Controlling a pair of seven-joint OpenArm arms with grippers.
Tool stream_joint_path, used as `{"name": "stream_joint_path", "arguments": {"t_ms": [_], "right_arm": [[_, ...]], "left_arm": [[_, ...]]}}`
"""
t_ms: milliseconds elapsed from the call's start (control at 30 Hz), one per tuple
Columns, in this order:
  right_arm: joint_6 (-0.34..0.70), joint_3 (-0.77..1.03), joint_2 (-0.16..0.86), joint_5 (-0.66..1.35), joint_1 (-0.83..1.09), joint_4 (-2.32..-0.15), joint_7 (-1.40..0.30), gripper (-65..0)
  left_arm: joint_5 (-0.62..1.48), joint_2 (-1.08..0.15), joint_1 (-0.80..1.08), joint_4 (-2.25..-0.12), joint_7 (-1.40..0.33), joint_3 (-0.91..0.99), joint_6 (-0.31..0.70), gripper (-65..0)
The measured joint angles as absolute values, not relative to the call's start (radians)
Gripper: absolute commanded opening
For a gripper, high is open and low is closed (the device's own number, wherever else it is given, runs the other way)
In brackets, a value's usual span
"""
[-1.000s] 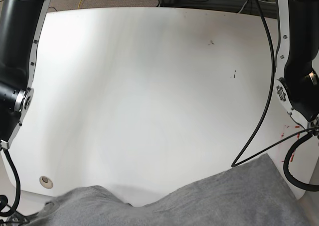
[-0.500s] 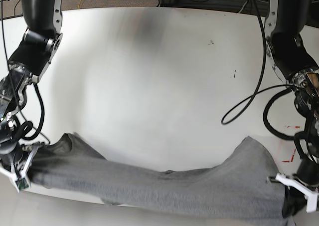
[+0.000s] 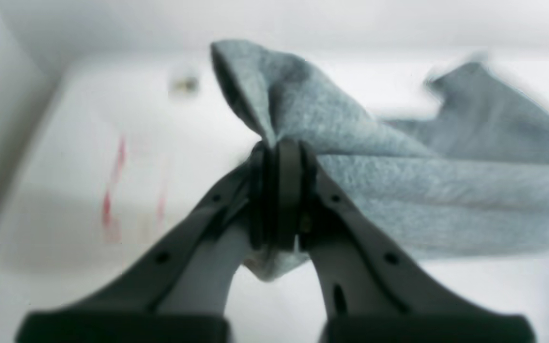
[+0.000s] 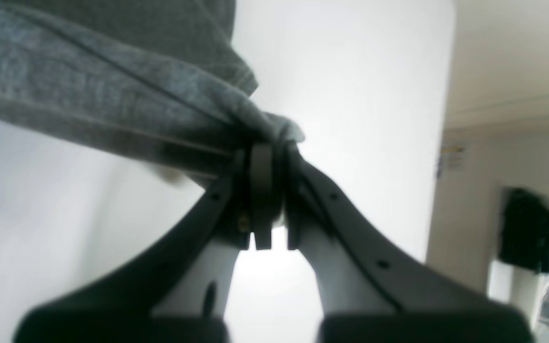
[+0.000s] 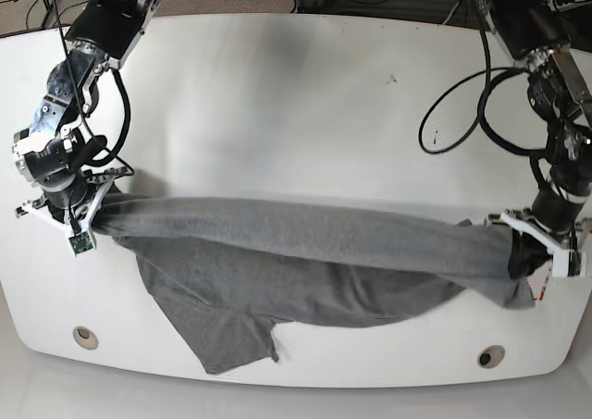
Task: Fold the T-shirt properly
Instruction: 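Lower the T-shirt and drag it across the table with both grippers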
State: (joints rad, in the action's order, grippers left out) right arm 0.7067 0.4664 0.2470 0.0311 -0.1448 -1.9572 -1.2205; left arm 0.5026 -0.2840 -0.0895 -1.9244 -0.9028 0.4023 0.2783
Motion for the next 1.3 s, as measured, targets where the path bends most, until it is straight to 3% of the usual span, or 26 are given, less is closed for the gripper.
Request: {"name": "stream_joint_path", "arguments": {"t_ms": [667, 967, 1300], "right_arm": [[0.707, 0.498, 0.186, 0.030, 0.097, -1.972, -1.214, -64.8], [0.707, 0.498, 0.163, 0.025, 0.150, -1.975, -1.153, -64.8], [0.707, 0.496, 0.163, 0.030, 0.117, -1.973, -1.135, -64.7]], "left_arm": [[0.533, -0.340, 0.284, -1.923, -0.897, 0.432, 0.281, -65.0], [0.533, -0.342, 0.281, -1.917, -0.891, 0.460, 0.281, -65.0], [0.539, -0.340, 0.129, -1.756, -0.890, 0.459, 0.285, -65.0]]}}
